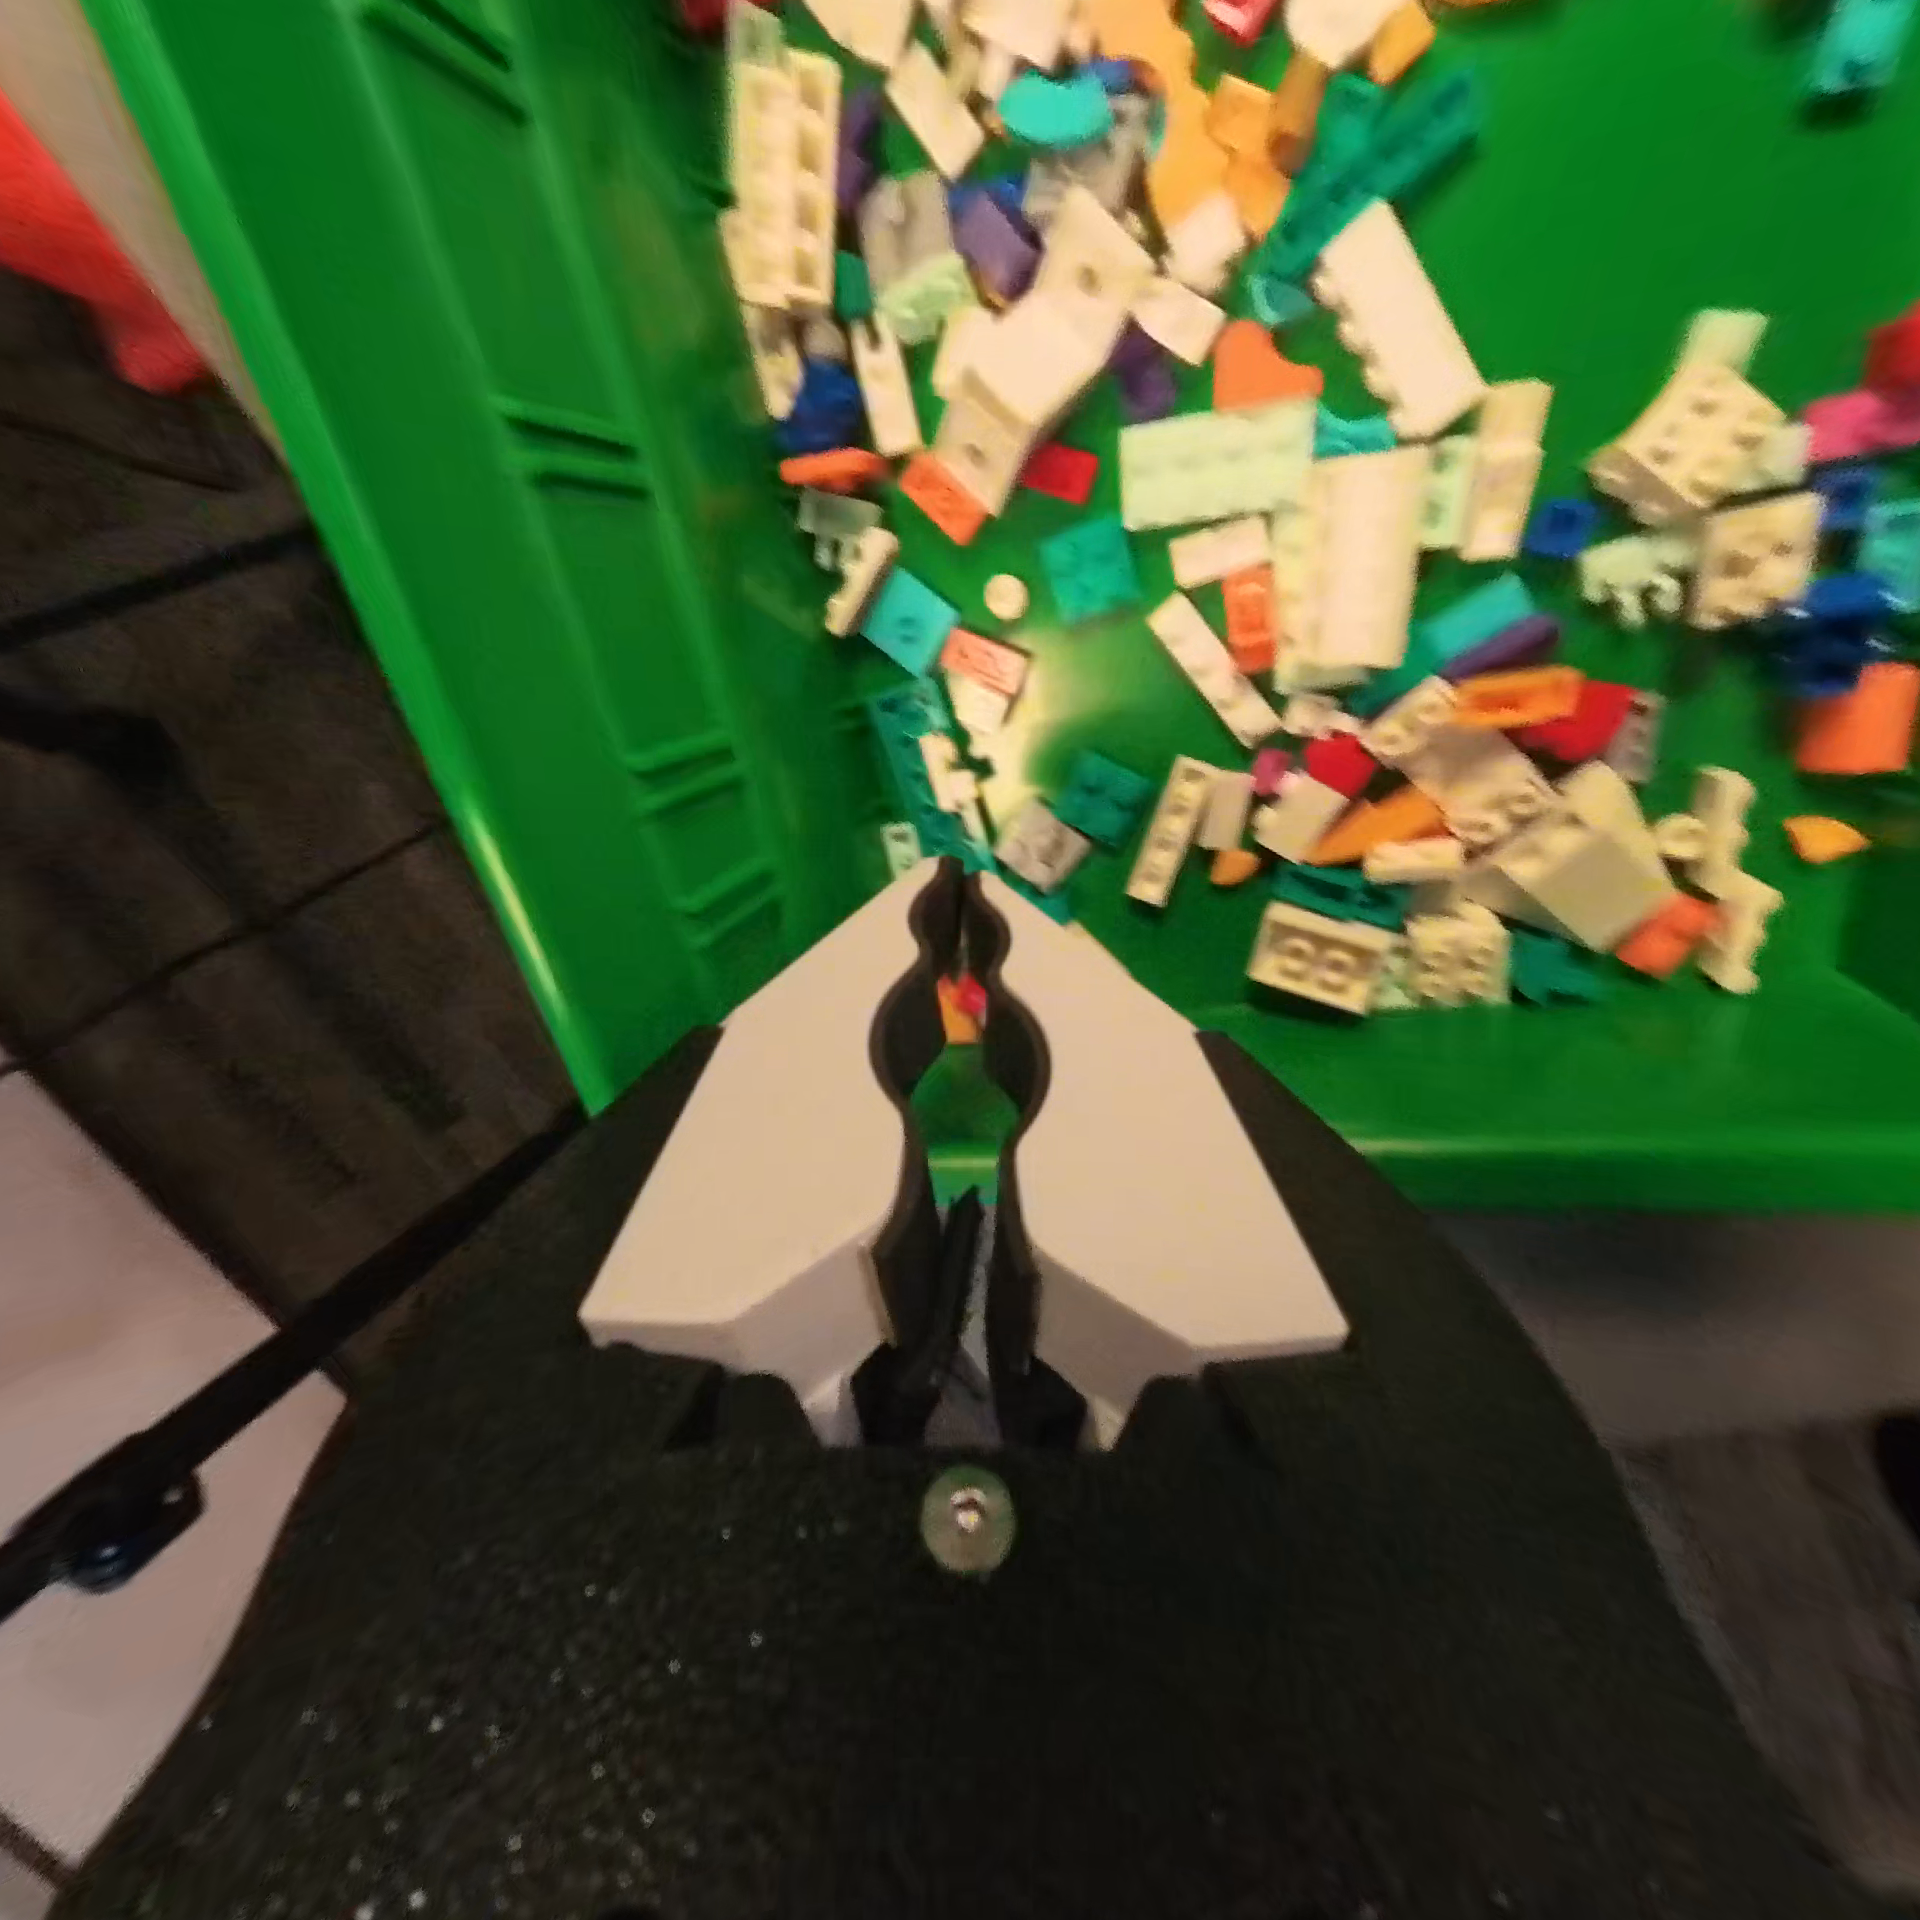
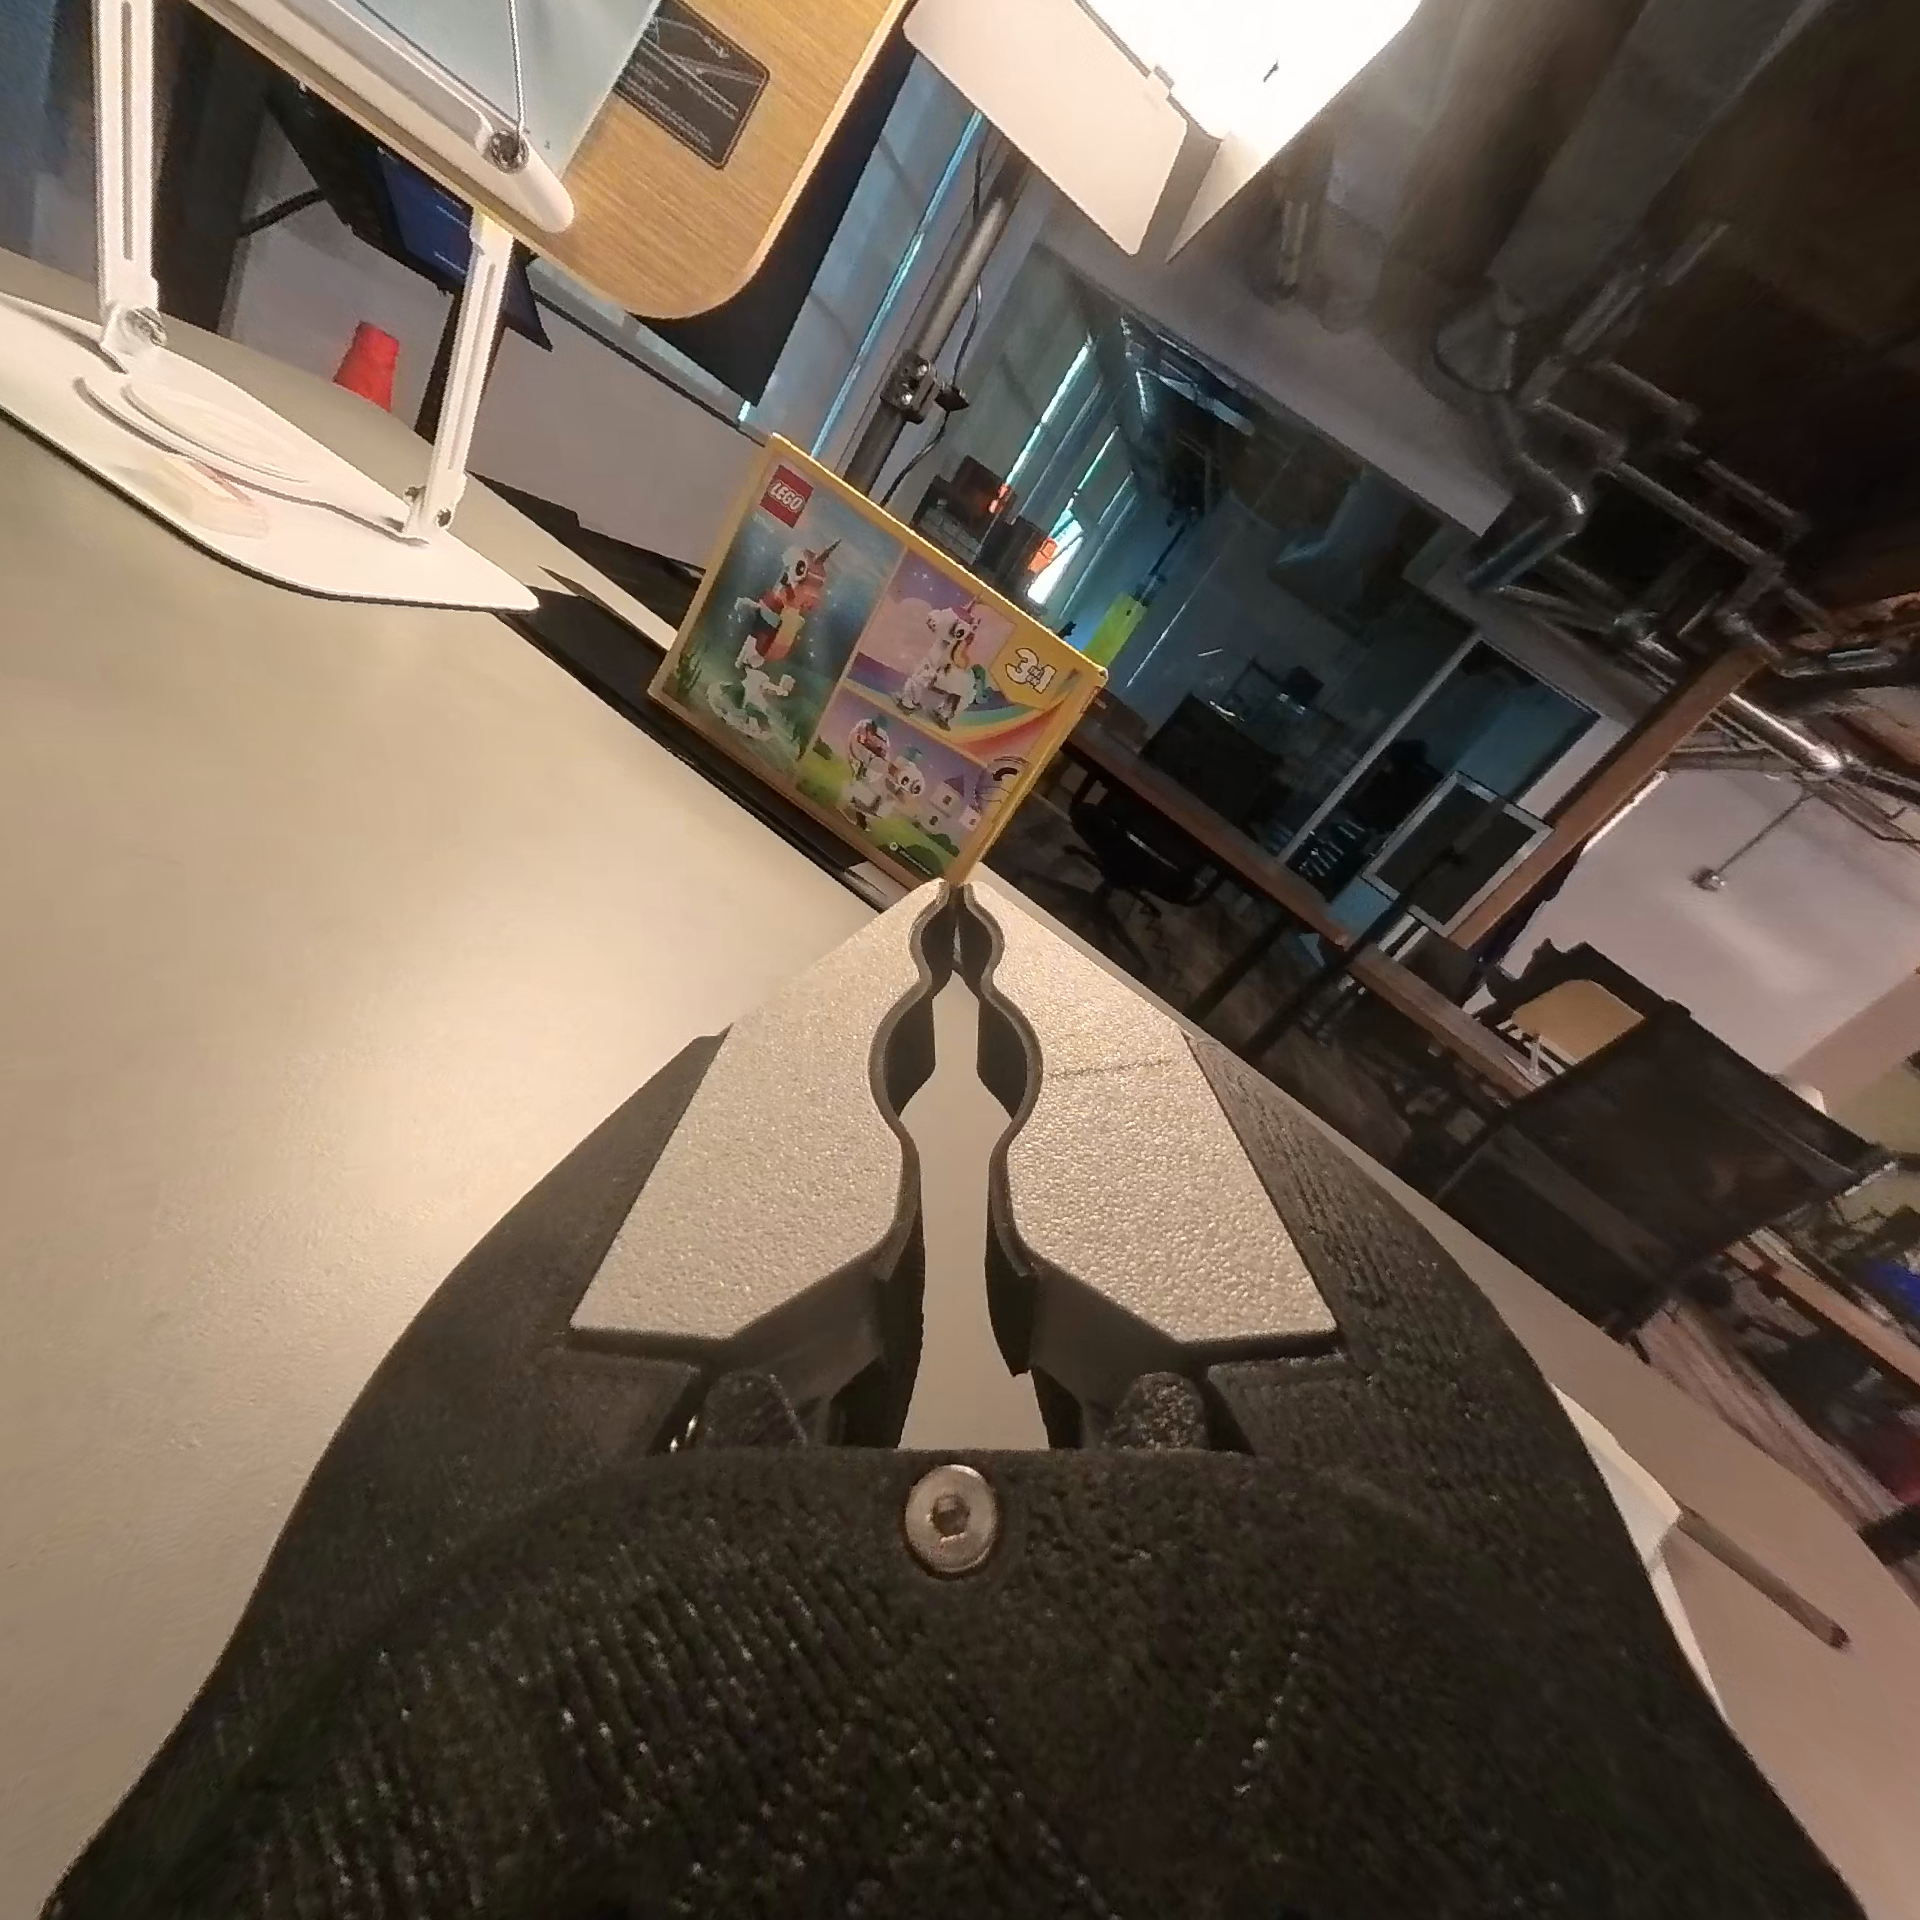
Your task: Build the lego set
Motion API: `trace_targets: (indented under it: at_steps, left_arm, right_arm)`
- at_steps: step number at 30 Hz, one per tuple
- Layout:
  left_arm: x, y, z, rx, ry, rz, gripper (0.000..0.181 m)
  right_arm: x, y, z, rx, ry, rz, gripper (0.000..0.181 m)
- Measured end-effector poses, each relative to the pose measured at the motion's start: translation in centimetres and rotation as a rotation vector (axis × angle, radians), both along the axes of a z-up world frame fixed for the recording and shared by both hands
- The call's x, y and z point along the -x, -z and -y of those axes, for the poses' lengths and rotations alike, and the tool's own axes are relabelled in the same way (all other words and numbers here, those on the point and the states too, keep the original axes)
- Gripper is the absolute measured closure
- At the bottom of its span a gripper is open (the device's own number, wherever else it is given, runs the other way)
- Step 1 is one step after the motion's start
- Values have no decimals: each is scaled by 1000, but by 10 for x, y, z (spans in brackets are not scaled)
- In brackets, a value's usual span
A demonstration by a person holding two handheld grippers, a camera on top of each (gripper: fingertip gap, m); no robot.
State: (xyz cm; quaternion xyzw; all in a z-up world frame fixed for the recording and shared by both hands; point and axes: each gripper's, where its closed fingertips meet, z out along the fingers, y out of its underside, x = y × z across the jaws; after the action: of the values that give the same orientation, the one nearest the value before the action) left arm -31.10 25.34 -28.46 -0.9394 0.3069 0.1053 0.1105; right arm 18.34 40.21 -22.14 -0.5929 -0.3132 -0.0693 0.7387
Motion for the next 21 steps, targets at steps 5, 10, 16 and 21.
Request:
trace_targets:
  at_steps: [5, 10, 16, 21]
  left_arm:
    - [6, 4, -30, -149, 143, -156, 181]
    - [4, 20, -30, -114, 105, -93, 181]
    - [1, 26, -24, -79, 79, -44, 181]
    - [-71, 18, -4, 17, 154, 388, 181]
  right_arm:
    - [0, 0, 0, 0, -2, -4, 181]
    - [0, -1, 0, -1, -3, -6, 181]
    - [1, 0, 1, 1, -9, -1, 181]
    - [4, 2, 1, 3, -17, 15, 181]
